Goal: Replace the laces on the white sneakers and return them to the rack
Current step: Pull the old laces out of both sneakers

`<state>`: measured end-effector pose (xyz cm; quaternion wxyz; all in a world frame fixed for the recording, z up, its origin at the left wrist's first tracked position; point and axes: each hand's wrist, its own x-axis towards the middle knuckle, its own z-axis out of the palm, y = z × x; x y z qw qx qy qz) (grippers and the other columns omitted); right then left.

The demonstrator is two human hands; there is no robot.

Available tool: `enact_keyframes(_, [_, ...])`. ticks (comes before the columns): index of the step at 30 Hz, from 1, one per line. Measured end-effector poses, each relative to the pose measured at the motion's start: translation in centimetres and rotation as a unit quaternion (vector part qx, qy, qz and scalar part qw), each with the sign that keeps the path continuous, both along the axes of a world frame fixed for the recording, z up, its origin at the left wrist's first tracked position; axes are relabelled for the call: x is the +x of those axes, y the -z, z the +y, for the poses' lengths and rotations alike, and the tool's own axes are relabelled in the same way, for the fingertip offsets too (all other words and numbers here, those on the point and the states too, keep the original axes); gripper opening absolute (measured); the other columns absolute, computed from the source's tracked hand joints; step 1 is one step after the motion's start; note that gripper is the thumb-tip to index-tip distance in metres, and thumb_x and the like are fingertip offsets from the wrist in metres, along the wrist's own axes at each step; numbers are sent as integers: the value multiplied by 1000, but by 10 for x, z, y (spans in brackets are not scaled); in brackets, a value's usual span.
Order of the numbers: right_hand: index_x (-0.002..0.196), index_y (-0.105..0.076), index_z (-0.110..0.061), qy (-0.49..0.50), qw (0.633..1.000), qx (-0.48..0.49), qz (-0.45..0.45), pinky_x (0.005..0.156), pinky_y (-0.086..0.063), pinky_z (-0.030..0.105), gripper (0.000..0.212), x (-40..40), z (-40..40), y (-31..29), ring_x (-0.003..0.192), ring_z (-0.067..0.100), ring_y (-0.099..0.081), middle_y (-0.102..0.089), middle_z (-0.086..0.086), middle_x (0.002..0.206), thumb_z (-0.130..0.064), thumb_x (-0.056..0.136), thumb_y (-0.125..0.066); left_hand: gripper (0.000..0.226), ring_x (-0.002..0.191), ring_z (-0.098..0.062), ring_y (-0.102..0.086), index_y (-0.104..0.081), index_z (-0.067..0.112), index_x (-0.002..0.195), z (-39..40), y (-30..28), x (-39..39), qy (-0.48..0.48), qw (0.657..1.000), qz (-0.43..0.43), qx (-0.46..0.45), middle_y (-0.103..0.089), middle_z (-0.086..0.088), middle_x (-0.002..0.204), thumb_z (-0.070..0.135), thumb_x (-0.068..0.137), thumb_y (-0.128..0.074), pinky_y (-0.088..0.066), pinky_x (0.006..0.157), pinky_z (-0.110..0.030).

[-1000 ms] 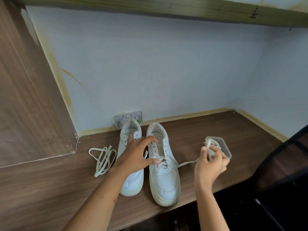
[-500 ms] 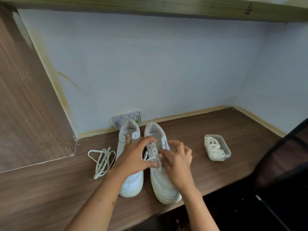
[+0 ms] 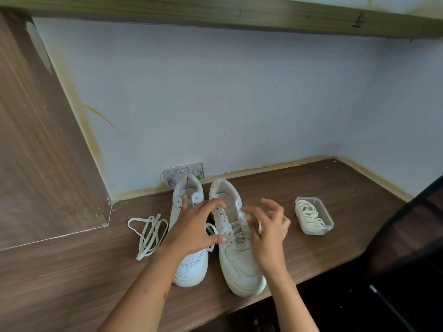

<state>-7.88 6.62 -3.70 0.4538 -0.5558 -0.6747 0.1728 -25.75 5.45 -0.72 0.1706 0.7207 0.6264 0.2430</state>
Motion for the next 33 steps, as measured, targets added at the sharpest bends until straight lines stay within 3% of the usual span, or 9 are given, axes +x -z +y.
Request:
enact_keyframes(3, [116, -63, -41, -55, 986, -29, -152, 105, -22, 40, 24, -6, -2, 8, 131, 24, -17, -25, -8, 147, -27, 99, -53, 66, 139, -14, -9, -38, 46, 125, 0, 1, 0, -2, 1000, -1, -2, -47, 19, 130, 47, 72, -79, -4, 119, -48])
enact_keyframes(6, [111, -64, -28, -56, 985, -74, -145, 108, -22, 42, 19, -9, -2, 14, 132, 26, -15, -23, -6, 147, -26, 101, -48, 67, 137, -14, -18, -39, 46, 125, 0, 2, 0, 4, 1000, -1, 7, -48, 19, 130, 48, 72, -79, 0, 118, -43])
enact_keyframes(10, [88, -64, -23, 19, 997, -74, 23, 97, -25, 32, 19, -9, 3, 10, 117, 15, -24, -30, -11, 132, -10, 96, -53, 66, 115, 1, -18, -39, 47, 123, 0, 1, -1, 6, 1000, -21, 4, -48, 22, 128, 45, 71, -80, -5, 118, -43])
enact_keyframes(14, [93, -62, -18, 138, 959, -88, 231, 97, -33, 36, 16, 5, 3, -2, 113, 16, -26, -36, 0, 127, -16, 100, -48, 65, 108, 5, -13, -39, 45, 125, -1, 1, -1, 12, 1000, -17, 2, -46, 22, 128, 46, 73, -79, -11, 118, -47])
enact_keyframes(16, [98, -63, -22, 135, 969, -43, 202, 98, -34, 37, 15, 11, 3, -4, 110, 9, -24, -36, 0, 126, -11, 98, -51, 65, 112, 2, -17, -39, 46, 124, -1, 1, -2, 14, 1000, -15, 3, -46, 23, 127, 46, 72, -79, -13, 118, -48])
enact_keyframes(19, [100, -68, -34, 35, 999, 11, 34, 97, -21, 30, 26, 7, 0, -5, 116, 9, -23, -34, -5, 134, -10, 94, -57, 66, 124, -8, -21, -39, 48, 123, -1, 1, -2, 13, 1000, -18, 1, -47, 24, 126, 47, 71, -79, -12, 118, -47])
enact_keyframes(23, [109, -65, -38, -77, 987, -39, -132, 106, -20, 38, 19, -6, -4, 7, 131, 21, -15, -22, -10, 146, -30, 99, -52, 67, 137, -20, -19, -37, 51, 123, 0, 3, -2, 4, 1000, -12, -4, -47, 23, 128, 49, 70, -79, -15, 115, -45])
enact_keyframes(29, [86, -65, -29, 83, 995, -44, 15, 96, -18, 32, 16, -2, 6, 7, 116, 18, -30, -30, -6, 137, -15, 94, -61, 66, 126, -7, -17, -37, 49, 125, -1, 1, -1, 5, 1000, -11, -1, -45, 23, 130, 48, 72, -78, -11, 116, -45])
enact_keyframes(33, [86, -60, -24, 165, 983, -18, 82, 101, -28, 42, 18, -3, 2, 4, 108, 15, -31, -31, 1, 137, -8, 94, -58, 67, 120, -2, -19, -37, 48, 127, -1, 0, 1, 10, 1000, 1, 16, -42, 25, 129, 50, 73, -77, 2, 117, -41])
